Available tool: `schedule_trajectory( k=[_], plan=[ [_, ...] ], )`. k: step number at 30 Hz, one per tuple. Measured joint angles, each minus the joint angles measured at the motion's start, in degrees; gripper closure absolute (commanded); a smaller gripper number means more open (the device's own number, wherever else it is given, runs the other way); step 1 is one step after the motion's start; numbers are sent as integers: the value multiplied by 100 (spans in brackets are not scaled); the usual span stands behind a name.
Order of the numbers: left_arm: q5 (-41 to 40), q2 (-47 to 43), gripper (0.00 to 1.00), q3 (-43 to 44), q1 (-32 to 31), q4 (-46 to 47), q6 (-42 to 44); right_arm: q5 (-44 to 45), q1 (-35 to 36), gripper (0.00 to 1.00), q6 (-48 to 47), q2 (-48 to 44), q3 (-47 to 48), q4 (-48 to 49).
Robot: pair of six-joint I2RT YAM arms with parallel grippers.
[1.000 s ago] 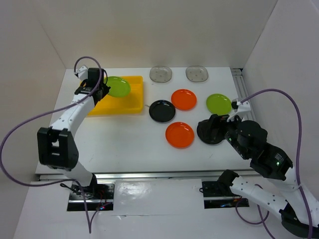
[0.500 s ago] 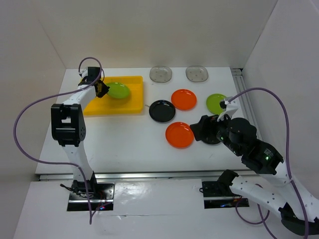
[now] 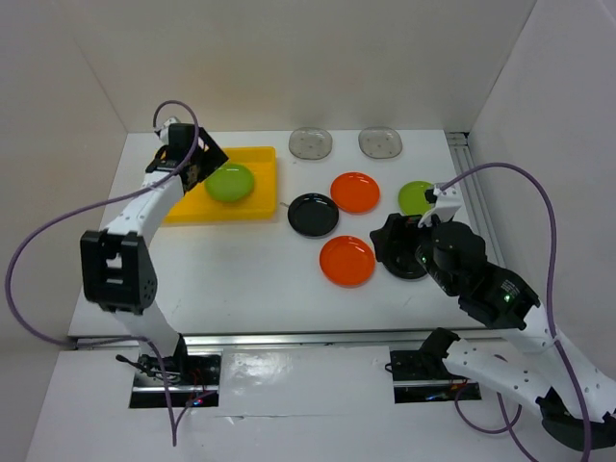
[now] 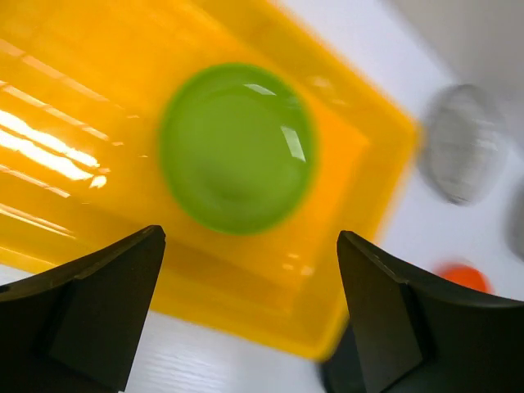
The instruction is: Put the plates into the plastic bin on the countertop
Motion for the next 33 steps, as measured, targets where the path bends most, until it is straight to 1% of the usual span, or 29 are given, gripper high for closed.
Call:
schedule_trajectory(
  k=[3,6,7,9,11,13,16,18,21,24,26,30,31,33],
  plan=[
    [173,-1237,0,-431,-446,286,33,459,0,0,70,138,46,-24],
    [483,-2448,0,-1351,-1119,966,-11,988,-11,0,131,339,87,-42],
    [610,-2667,0,-1659,-1366,1137,-20,1134,-28,0,142,428,120,-66],
    [879,-2929,0,-2420,-2068,1711,-48,1381,-52,0,149,697,275,-111],
    [1071,-2756,0,-2944,-2671,2024,-118,1416,-101,0,105,925,428,-92],
    [1222,-2245,0,-3429,-3215,2341,-175,1303,-153,0,48,1123,518,-50],
    [1318,-1410,0,-3836,-3724,2522,-188,1008,-221,0,-98,1270,566,2],
    [1344,-966,0,-3864,-3847,2643,-203,800,-227,0,-184,1351,590,33],
    [1366,-575,0,-3646,-3875,3220,-317,592,-251,0,-232,1495,601,74],
    [1346,-168,4,-3410,-3901,3578,-372,348,-278,0,-258,1563,553,175],
    [1344,70,7,-3222,-3934,3766,-426,155,-306,2,-282,1558,428,352],
    [1202,352,22,-3005,-4035,3941,-527,-310,-520,2,-297,1696,155,660],
    [1147,385,34,-2973,-4061,3923,-546,-444,-597,2,-304,1751,74,752],
    [1023,463,50,-2889,-4111,3807,-619,-697,-748,2,-306,1823,-127,942]
  ],
)
